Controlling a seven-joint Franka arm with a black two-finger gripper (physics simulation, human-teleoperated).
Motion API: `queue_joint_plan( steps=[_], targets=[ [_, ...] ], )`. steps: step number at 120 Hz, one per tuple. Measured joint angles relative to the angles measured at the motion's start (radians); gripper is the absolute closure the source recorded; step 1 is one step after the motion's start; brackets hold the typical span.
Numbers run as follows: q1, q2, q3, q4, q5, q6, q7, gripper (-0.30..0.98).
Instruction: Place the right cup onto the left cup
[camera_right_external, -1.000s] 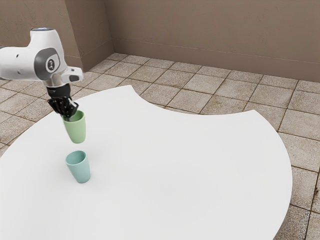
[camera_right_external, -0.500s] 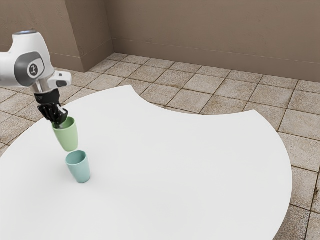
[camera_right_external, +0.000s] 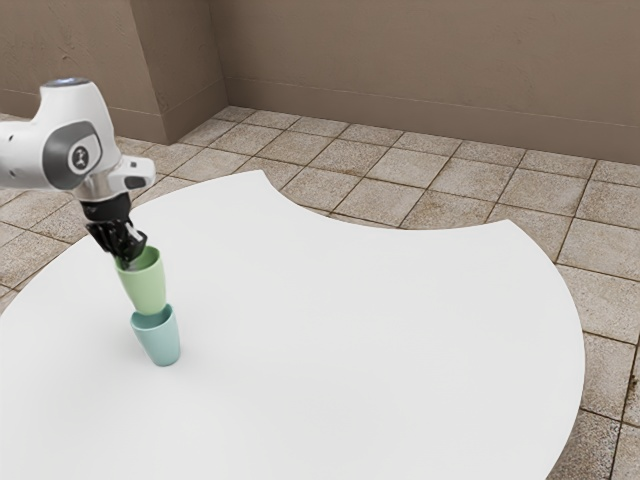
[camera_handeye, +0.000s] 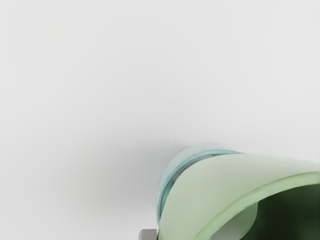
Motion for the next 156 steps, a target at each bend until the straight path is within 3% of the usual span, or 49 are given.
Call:
queue_joint_plan(
  steps=[62, 85, 101, 127, 156],
  targets=[
    [-0.029, 0.015, 0.001, -0.025, -0.007, 0.034, -0.006, 0.78],
    [-0.036, 0.014, -0.001, -0.035, -0.008, 0.034, -0.004, 0.38],
    [-0.040, 0.014, 0.000, -0.034, -0.008, 0.034, -0.002, 0.20],
    [-0.019, 0.014, -0.023, 0.068, -0.008, -0.003, -0.001, 0.07],
    [0.087, 0.014, -0.136, 0.283, -0.009, -0.195, -0.046, 0.02]
  ],
)
